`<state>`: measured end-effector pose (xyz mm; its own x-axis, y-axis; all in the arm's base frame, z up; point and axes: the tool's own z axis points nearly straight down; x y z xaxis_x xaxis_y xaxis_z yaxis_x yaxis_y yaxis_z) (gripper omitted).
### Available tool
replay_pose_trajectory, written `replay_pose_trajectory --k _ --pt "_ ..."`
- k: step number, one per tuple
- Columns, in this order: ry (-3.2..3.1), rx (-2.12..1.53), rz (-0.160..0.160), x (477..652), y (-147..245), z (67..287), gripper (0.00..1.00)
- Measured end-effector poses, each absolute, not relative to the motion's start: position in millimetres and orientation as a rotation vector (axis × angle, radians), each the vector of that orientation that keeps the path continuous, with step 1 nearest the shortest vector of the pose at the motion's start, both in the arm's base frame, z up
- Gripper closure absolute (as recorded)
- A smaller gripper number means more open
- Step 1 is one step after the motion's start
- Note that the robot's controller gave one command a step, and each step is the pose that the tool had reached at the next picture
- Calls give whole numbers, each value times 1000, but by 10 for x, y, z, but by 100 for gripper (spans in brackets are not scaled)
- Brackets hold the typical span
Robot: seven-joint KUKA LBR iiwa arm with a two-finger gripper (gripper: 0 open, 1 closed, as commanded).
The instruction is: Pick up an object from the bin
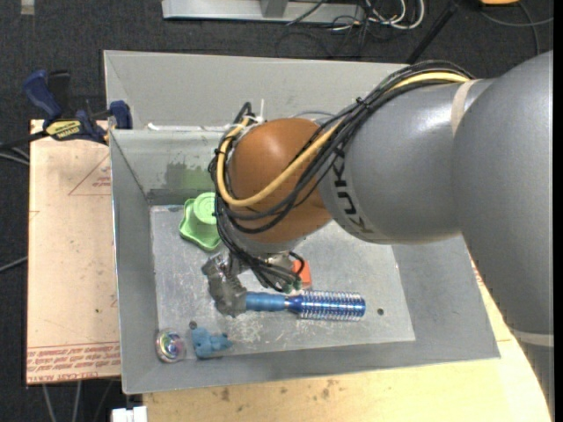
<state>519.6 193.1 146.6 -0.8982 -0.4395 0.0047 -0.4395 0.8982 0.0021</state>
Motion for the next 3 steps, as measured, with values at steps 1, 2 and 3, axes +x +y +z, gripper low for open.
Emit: replay_pose_trajectory --k 1,2,3 --pt "-3061 706 -3 5207 1932 1499 0" --pt "-2999 940 4 5755 1211 1074 0" --pt "-2906 1186 -4 5145 866 704 0"
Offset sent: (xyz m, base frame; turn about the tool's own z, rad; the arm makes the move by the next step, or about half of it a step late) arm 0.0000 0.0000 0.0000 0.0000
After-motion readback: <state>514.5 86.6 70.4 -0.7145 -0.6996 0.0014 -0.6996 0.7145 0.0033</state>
